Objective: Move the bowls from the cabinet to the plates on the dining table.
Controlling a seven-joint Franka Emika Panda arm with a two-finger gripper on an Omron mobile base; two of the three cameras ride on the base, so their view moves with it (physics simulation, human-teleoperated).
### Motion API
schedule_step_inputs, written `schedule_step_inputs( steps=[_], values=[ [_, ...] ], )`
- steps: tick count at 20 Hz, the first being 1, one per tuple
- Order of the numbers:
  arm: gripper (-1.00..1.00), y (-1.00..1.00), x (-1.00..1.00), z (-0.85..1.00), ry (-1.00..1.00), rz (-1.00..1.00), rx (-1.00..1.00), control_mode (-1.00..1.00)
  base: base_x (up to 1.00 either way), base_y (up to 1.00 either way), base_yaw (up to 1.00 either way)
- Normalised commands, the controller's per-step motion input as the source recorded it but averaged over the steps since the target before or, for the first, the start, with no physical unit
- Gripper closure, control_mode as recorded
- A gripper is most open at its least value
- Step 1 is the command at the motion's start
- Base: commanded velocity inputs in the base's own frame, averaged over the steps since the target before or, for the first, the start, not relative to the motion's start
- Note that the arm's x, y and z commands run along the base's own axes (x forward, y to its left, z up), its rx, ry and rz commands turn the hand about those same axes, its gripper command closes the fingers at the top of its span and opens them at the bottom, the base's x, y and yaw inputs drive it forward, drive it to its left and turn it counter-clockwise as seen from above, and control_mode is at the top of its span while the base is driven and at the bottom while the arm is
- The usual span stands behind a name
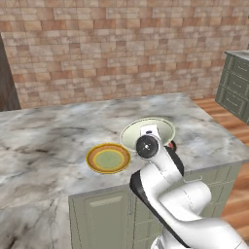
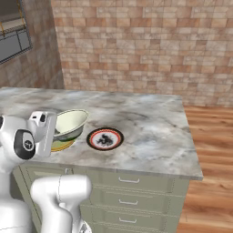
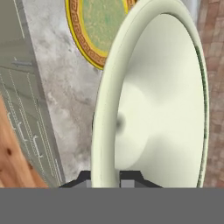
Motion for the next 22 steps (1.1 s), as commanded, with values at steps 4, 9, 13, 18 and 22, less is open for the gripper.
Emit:
schedule_step_inputs(
  steps=[4, 9, 13, 18, 22],
  values=[
    [1.0, 0.24, 0.19, -0.11, -0.01, 0.01, 0.0, -1.0, 0.0, 0.0, 0.0],
    [1.0, 0.34, 0.14, -0.04, 0.0, 0.01, 0.05, -1.0, 0.0, 0.0, 0.0],
    [1.0, 0.36, 0.19, -0.04, 0.0, 0.01, 0.08, -1.0, 0.0, 0.0, 0.0],
    [1.0, 0.3, 0.24, -0.21, 0.0, 0.01, 0.06, -1.0, 0.0, 0.0, 0.0],
    [1.0, 0.25, 0.21, -0.41, 0.0, 0.03, 0.02, -1.0, 0.0, 0.0, 0.0]
  ],
)
